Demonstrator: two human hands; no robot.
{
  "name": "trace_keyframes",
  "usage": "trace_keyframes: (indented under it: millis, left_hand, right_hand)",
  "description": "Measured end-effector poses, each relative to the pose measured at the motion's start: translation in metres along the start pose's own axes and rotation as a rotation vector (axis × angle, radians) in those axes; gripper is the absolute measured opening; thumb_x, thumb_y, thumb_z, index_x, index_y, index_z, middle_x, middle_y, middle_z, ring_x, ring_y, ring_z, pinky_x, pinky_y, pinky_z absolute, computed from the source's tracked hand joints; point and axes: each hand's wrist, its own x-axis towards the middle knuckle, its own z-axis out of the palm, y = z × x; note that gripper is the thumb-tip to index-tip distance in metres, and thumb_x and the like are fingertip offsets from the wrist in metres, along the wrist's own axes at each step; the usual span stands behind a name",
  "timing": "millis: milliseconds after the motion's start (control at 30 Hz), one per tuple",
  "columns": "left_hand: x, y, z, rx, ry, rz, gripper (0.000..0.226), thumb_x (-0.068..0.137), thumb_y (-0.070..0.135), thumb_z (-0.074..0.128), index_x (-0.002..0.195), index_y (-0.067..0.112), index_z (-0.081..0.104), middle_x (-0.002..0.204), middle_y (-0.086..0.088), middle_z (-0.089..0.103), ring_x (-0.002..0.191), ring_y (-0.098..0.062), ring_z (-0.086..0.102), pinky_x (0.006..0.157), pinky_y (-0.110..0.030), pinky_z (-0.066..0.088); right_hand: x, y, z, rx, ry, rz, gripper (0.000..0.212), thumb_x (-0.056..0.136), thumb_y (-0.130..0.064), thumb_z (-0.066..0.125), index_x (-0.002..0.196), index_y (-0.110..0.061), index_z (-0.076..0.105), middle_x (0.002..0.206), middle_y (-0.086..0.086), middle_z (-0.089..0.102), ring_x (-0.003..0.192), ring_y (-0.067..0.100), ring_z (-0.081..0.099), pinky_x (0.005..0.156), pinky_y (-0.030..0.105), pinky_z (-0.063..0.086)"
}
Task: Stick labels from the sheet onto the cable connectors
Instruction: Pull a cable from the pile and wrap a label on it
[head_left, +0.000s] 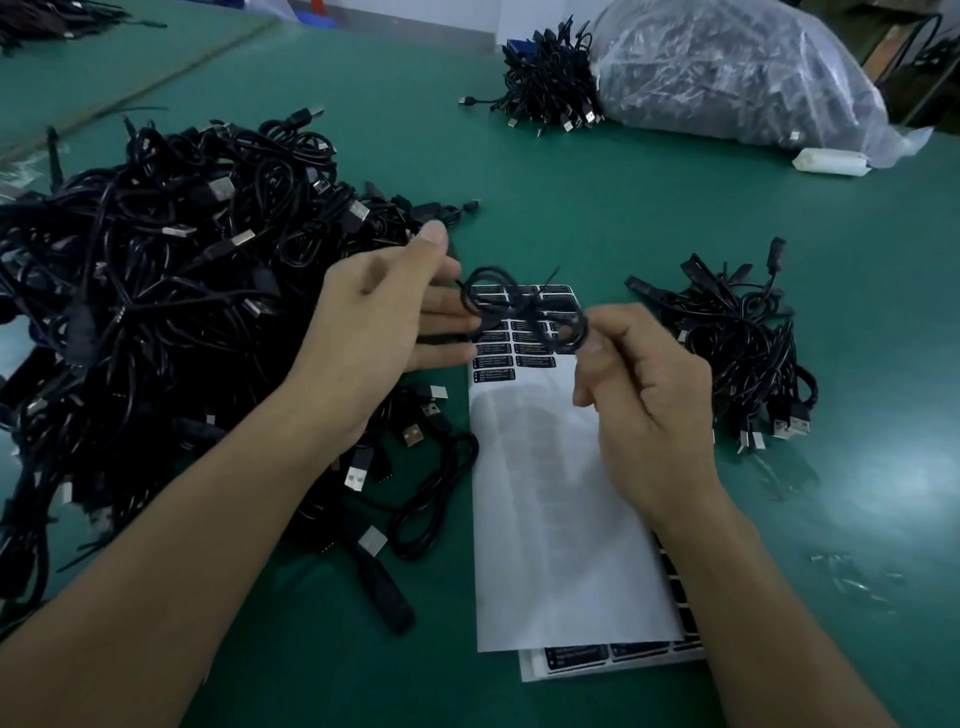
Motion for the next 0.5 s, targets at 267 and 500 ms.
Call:
trace_keyframes:
  millis: [267, 500]
  left_hand:
    - [0.0, 0.003, -0.001, -0.185, 0.038, 0.121, 0.009, 0.108, 0.021, 0.044, 0.112, 0.013, 0.044, 0.08, -0.004, 0.073, 0.076, -0.021, 0.074, 0.071, -0.03, 0.06]
    - [-0.003, 0.014, -0.002, -0.178, 0.09, 0.186, 0.038, 0.108, 0.041, 0.037, 0.077, 0.02, 0.037, 0.055, 0.008, 0.026, 0.045, -0.007, 0.019, 0.038, -0.018, 0.025]
  right_hand:
    - [-0.004, -0.002, 0.001, 0.018, -0.273, 0.006, 0.013, 0.082, -0.003, 0.066, 0.074, -0.01, 0.074, 0.064, -0.011, 0.063, 0.057, 0.005, 0.053, 0.056, 0.013, 0.038]
    - [-0.002, 0.007, -0.001, -0.197, -0.121, 0.176, 0.028, 0.096, -0.028, 0.061, 0.074, -0.011, 0.069, 0.064, -0.003, 0.061, 0.058, 0.009, 0.051, 0.056, 0.024, 0.043]
